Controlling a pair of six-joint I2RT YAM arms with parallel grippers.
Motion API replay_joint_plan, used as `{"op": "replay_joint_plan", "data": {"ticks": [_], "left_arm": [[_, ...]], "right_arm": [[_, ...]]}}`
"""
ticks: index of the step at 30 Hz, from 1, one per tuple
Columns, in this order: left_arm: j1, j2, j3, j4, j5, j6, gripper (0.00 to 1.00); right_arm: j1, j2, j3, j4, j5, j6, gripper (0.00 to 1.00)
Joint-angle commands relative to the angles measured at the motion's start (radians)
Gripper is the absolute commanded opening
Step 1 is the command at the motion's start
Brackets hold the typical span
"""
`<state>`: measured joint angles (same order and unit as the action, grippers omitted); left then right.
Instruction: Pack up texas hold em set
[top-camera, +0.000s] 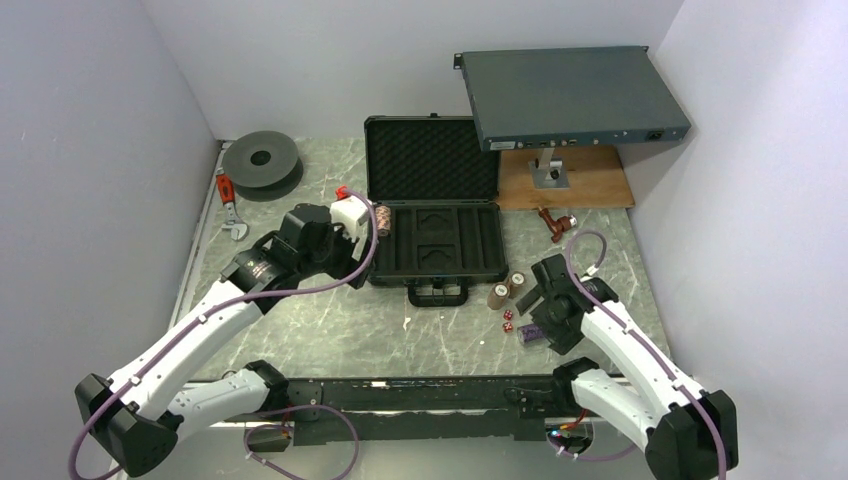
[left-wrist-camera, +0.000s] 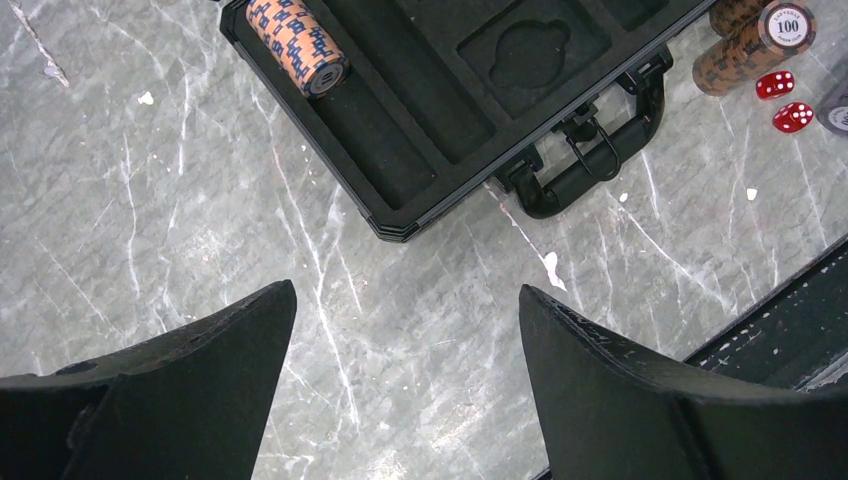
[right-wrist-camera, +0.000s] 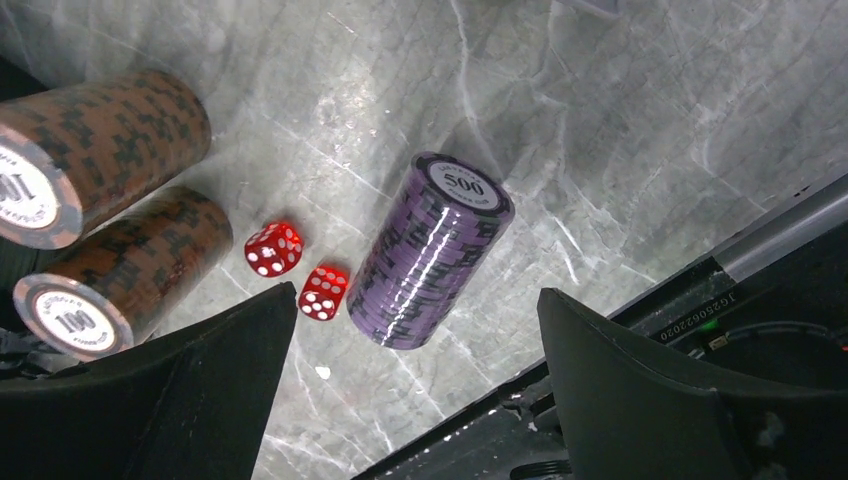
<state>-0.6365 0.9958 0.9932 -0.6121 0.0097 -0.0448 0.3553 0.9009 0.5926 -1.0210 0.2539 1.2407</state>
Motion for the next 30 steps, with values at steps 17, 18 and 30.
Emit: {"op": "replay_joint_plan", "data": {"ticks": [17,18,30], "left_arm": [[-0.006,0.019,0.027,-0.008,-0.050,0.007,0.86],[-0.006,0.020,0.028,-0.009,-0.050,0.009,0.86],[-0.006,0.036,0.028,-0.012,-0.055,0.010,0.85]], "right_arm": [[-0.093,0.045,-0.065,0.120,0.003,-0.079,0.40],[-0.094,0.049,-0.061,0.124,0.011,-0.097,0.35],[-0.093,-0.020,-0.068,0.335,-0.095,-0.409,0.60]]}}
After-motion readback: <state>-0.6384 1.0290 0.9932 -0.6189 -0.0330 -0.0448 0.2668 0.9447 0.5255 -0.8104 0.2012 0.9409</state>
